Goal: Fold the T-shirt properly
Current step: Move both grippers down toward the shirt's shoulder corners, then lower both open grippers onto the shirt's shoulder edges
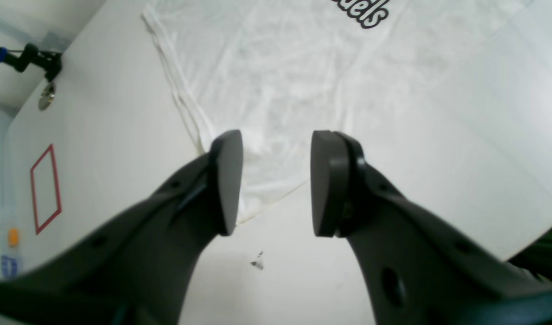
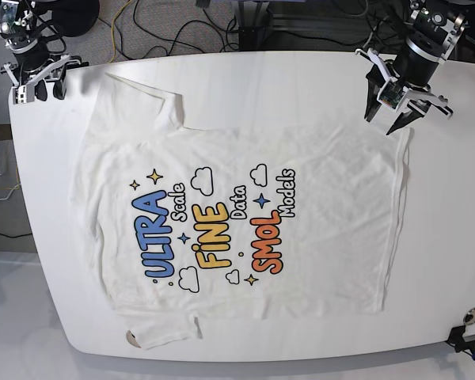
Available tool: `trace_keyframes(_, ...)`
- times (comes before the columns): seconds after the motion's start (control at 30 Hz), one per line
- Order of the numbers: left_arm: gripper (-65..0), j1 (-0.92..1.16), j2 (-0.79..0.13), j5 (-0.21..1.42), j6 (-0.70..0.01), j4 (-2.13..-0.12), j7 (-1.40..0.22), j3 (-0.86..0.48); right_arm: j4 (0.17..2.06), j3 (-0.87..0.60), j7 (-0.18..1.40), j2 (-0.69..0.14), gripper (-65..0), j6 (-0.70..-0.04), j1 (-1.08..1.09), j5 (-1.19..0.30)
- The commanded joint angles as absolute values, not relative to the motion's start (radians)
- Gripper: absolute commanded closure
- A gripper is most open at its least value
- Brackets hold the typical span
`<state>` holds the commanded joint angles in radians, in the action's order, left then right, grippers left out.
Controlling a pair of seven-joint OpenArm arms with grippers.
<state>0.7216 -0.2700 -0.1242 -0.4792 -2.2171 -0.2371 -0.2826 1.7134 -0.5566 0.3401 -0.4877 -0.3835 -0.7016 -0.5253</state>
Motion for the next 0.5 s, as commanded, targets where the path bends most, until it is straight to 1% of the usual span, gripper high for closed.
trace_keyframes(0.17,-23.0,0.72,-0.269,-0.127,-0.479,-2.218,-0.262,-0.281,1.684,-0.555,0.35,-0.484,-24.6,-0.399,-0.667,-0.54)
trace_keyframes(0.2,-23.8,0.712,-0.272,-0.129,-0.474,-2.214,-0.239,-0.285,1.705,-0.56,0.39,-0.489,-24.9,-0.392,-0.685,-0.524)
trace_keyframes(0.27,-23.8,0.71,-0.272,-0.14,-0.473,-2.216,-0.238,-0.281,1.699,-0.555,0.42,-0.502,-24.9,-0.395,-0.677,-0.526)
trace_keyframes(0.37,-23.8,0.707,-0.274,-0.154,-0.466,-2.204,-0.242,-0.272,1.68,-0.557,0.438,-0.523,-24.7,-0.421,-0.669,-0.525)
trace_keyframes(0.5,-23.6,0.706,-0.277,-0.158,-0.461,-2.199,-0.254,-0.272,1.613,-0.562,0.444,-0.548,-24.6,-0.491,-0.665,-0.526)
